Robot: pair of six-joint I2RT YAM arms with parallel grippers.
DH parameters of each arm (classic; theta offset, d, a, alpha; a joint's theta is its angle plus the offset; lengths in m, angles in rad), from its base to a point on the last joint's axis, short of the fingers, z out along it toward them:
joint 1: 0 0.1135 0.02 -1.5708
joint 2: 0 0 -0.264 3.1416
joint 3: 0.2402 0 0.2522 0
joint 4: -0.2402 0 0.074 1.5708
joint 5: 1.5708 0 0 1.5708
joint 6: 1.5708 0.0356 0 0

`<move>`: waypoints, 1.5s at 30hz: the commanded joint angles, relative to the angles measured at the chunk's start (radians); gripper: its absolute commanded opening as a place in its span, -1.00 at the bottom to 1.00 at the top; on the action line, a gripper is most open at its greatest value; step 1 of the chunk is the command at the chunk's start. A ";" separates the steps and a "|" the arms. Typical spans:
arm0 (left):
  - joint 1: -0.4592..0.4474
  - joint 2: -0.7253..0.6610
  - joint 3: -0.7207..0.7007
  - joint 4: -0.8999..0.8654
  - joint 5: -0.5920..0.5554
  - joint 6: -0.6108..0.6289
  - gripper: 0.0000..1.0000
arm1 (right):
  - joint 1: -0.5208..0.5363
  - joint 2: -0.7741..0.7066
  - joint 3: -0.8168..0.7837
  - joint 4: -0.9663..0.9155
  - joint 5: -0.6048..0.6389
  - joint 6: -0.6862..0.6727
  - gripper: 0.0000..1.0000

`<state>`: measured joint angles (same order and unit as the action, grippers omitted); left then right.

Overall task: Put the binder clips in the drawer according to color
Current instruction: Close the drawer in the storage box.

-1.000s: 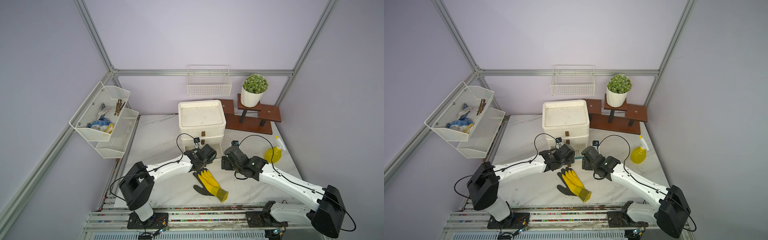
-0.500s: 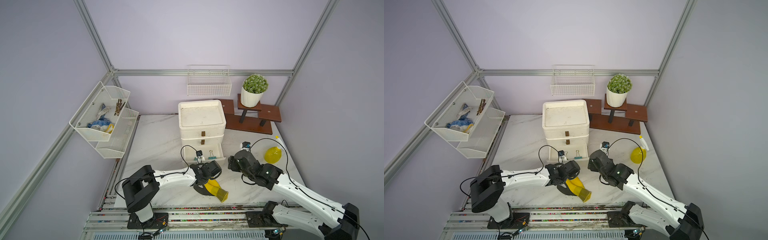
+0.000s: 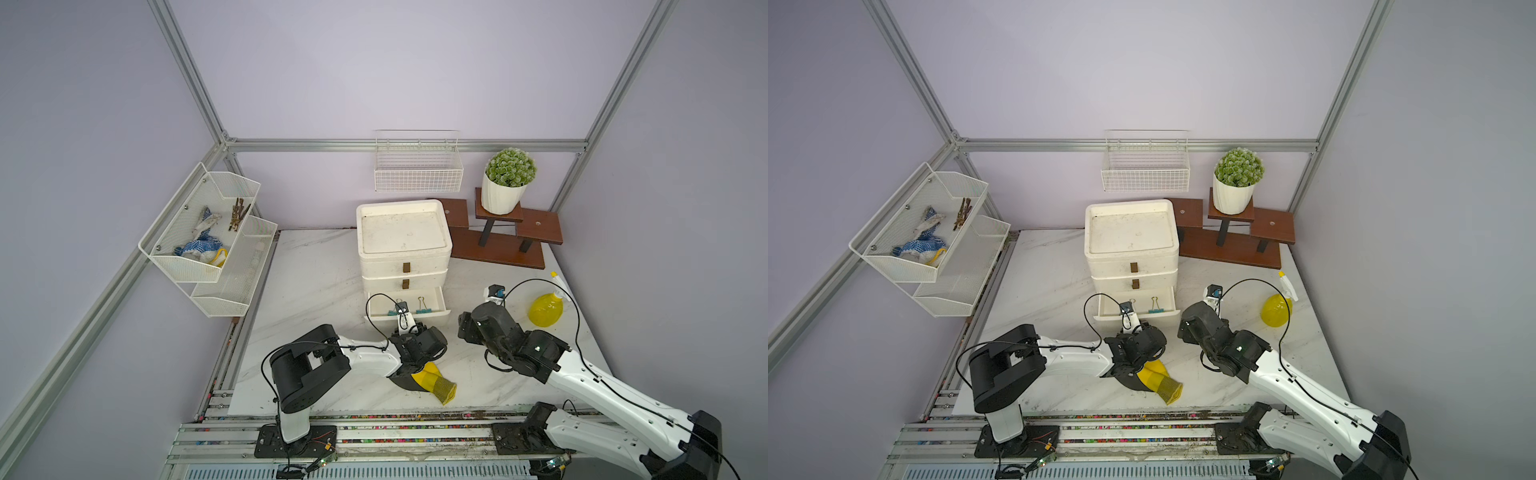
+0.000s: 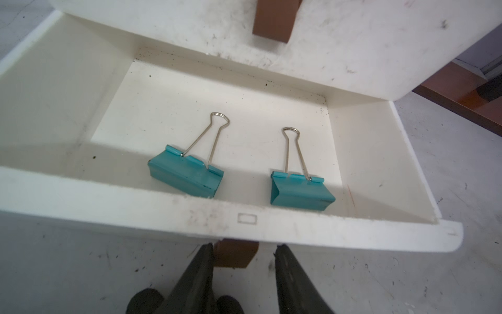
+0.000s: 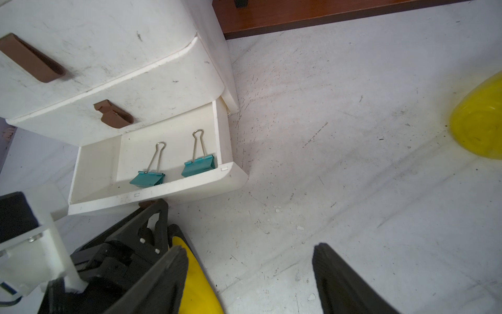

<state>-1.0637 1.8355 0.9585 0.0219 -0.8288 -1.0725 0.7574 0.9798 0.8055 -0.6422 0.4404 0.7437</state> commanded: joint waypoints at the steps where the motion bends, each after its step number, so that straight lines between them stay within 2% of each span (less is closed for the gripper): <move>1: 0.055 0.024 -0.009 0.212 -0.043 0.114 -0.17 | -0.006 -0.006 -0.008 0.020 0.023 0.006 0.57; 7: 0.127 0.080 0.002 0.353 -0.005 0.185 -0.14 | -0.009 -0.021 -0.029 0.029 0.006 0.019 0.57; 11: 0.132 0.139 -0.012 0.498 -0.040 0.228 0.14 | -0.009 -0.042 -0.040 0.033 -0.005 0.022 0.57; 20: 0.131 0.244 -0.009 0.596 -0.196 0.059 0.43 | -0.013 -0.050 -0.040 0.023 -0.008 0.009 0.57; 22: 0.131 0.265 -0.009 0.616 -0.235 0.012 0.46 | -0.014 -0.045 -0.040 0.025 -0.010 0.005 0.57; 26: 0.133 0.289 0.020 0.631 -0.273 -0.006 0.49 | -0.017 -0.032 -0.040 0.027 -0.009 0.000 0.58; 28: 0.138 0.299 0.035 0.595 -0.294 -0.069 0.51 | -0.021 -0.029 -0.043 0.031 -0.012 0.000 0.58; 33: 0.160 0.316 0.057 0.538 -0.293 -0.171 0.53 | -0.025 -0.026 -0.054 0.039 -0.019 0.002 0.58; 45: 0.189 0.343 0.077 0.573 -0.240 -0.184 0.61 | -0.051 -0.026 -0.082 0.065 -0.049 0.009 0.59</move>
<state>-0.9073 2.1441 1.0237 0.5991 -1.0588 -1.2037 0.7143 0.9546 0.7368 -0.6109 0.4004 0.7540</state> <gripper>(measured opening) 0.802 0.793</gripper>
